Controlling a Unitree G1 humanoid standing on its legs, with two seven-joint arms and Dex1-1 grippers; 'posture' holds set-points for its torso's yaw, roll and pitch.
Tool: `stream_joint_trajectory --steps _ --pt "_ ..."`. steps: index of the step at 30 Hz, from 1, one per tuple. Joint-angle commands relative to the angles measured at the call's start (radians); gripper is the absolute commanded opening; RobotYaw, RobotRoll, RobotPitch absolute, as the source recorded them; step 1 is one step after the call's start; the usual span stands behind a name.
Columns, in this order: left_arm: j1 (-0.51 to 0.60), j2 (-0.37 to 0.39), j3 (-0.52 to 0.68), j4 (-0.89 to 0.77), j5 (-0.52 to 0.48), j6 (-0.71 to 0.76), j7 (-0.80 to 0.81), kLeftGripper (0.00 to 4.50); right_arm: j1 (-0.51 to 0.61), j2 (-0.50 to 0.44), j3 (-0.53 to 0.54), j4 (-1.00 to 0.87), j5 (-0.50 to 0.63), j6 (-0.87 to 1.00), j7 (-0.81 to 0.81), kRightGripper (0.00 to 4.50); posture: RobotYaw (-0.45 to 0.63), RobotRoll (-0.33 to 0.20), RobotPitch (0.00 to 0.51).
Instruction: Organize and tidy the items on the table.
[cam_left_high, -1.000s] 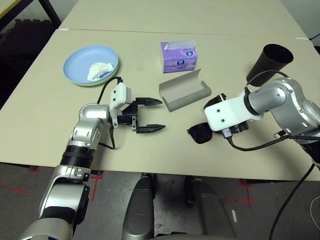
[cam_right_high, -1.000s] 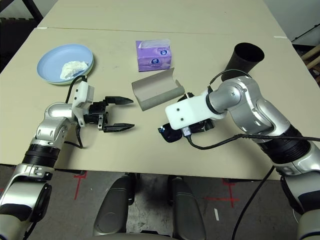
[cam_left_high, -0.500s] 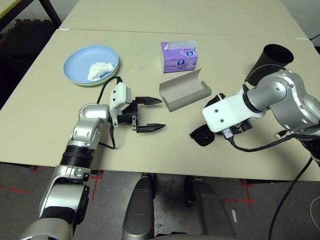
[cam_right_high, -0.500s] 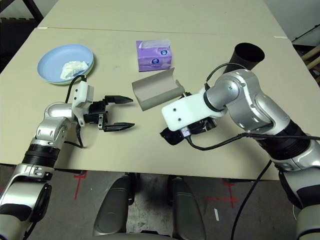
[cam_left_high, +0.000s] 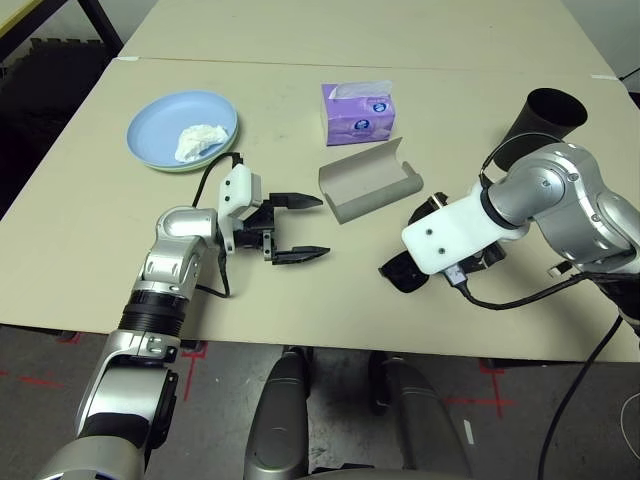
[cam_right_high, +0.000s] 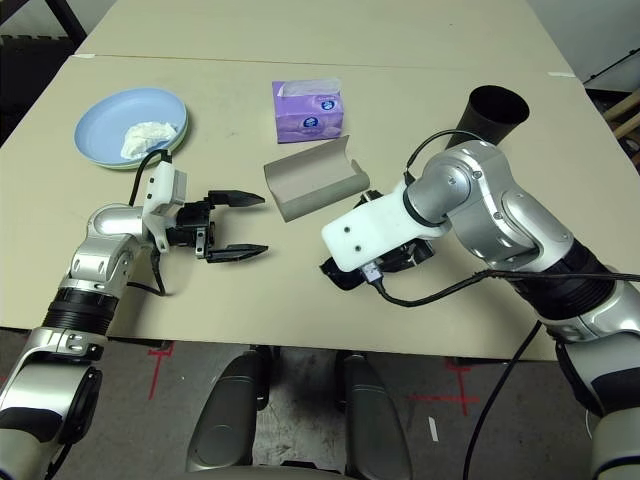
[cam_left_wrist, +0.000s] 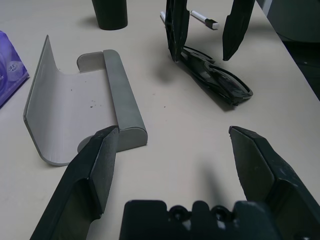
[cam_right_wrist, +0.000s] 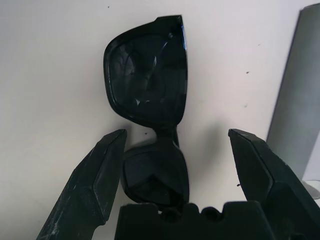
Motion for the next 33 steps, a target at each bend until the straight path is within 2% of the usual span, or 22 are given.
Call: stream_joint_trajectory --steps 1,19,33 --pt "0.015 0.011 -0.017 -0.020 0.008 -0.009 0.000 4.47 -0.004 0.001 0.018 -0.003 -0.008 0.001 0.017 4.50 0.22 0.000 0.245" --pt "0.016 0.016 -0.017 -0.023 0.008 -0.009 0.005 4.47 0.002 -0.017 0.016 0.002 -0.013 -0.015 0.050 4.50 0.22 0.000 0.246" --pt "0.012 0.018 -0.018 -0.016 0.011 -0.012 0.005 4.47 0.053 -0.015 0.019 0.023 -0.032 -0.053 0.029 4.50 0.22 0.000 0.243"
